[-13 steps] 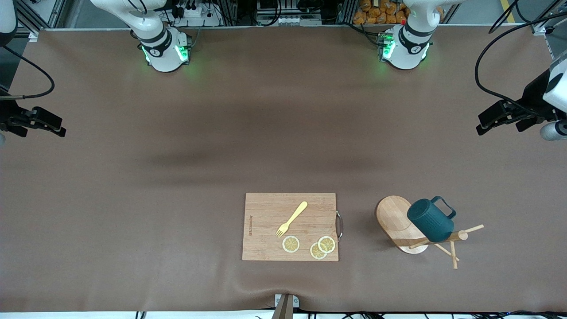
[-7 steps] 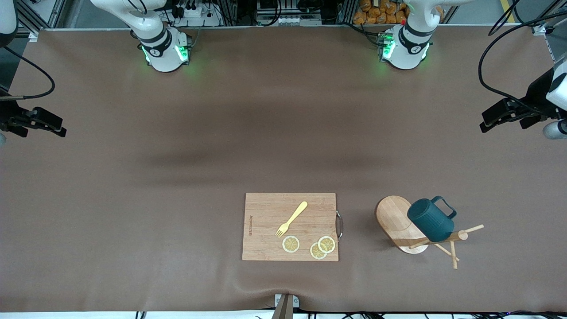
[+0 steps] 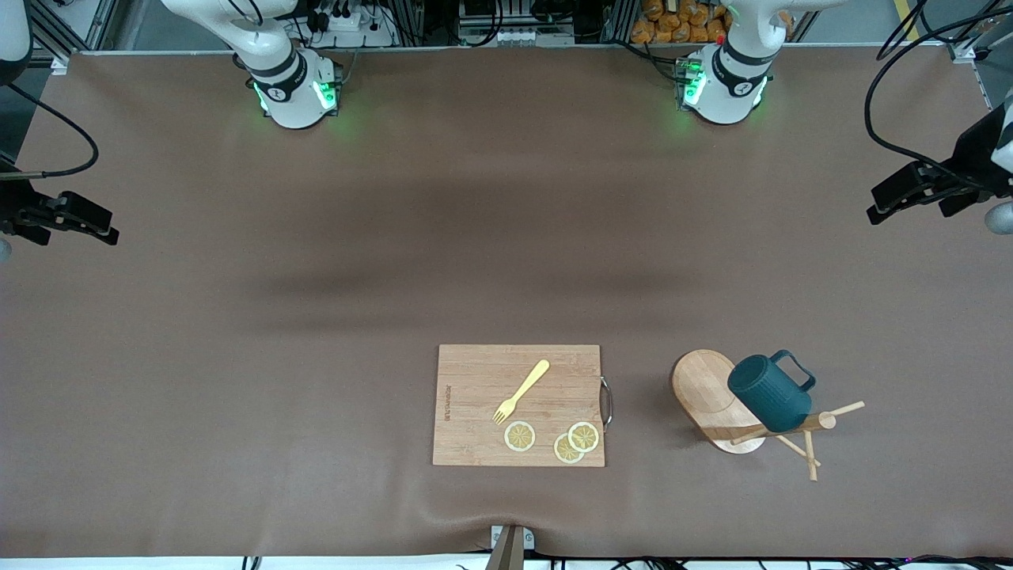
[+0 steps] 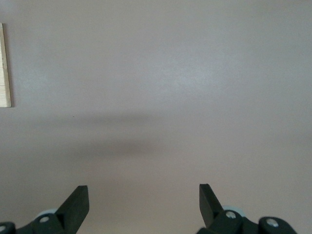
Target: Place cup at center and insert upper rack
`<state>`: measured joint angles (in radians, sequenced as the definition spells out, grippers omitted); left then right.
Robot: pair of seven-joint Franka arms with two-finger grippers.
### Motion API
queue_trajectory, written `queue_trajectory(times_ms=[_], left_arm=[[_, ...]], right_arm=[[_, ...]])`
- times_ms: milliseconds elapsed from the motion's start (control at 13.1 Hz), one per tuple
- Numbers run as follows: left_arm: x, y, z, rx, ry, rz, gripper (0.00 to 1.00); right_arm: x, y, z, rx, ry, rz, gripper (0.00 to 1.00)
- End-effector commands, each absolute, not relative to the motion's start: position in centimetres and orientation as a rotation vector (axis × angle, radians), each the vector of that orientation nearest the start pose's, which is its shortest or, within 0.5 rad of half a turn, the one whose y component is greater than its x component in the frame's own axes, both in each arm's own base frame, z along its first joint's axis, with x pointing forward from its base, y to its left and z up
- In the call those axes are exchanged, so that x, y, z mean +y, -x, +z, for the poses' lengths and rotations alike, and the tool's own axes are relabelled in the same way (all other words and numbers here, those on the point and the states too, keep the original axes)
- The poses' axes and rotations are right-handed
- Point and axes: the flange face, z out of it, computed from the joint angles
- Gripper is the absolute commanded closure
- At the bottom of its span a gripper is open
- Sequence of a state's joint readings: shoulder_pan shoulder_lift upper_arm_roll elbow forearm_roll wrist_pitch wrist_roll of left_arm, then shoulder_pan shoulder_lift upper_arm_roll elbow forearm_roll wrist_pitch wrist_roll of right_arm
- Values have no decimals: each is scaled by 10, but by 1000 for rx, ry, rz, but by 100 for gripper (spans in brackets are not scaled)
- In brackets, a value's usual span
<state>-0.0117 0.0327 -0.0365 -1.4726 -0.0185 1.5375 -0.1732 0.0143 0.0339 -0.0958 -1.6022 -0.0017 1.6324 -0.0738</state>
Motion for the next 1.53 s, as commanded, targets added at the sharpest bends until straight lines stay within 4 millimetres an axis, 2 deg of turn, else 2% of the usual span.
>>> queue_trajectory(times_ms=[0, 382, 535, 612, 841, 918, 994, 1453], left_arm=[[-29, -549, 658, -159, 3142, -53, 0], [-37, -538, 662, -145, 3142, -43, 0], [-42, -533, 656, -132, 3143, -24, 0], [-37, -531, 656, -147, 3143, -21, 0], [-38, -519, 654, -140, 3143, -43, 0], [-39, -519, 655, -135, 3145, -50, 0], [-31, -521, 655, -147, 3146, -50, 0], [-37, -522, 663, -164, 3144, -76, 0]], right_arm=[[-49, -563, 598, -1, 3156, -3, 0], [-50, -563, 600, 1, 3156, -10, 0], [-50, -564, 598, 1, 3156, -5, 0], [-50, -564, 598, 1, 3156, -5, 0], [-50, -564, 598, 1, 3156, -5, 0], [-50, -564, 598, 1, 3156, -5, 0], [-50, -564, 598, 1, 3156, -5, 0], [-50, -563, 598, 1, 3156, -3, 0]])
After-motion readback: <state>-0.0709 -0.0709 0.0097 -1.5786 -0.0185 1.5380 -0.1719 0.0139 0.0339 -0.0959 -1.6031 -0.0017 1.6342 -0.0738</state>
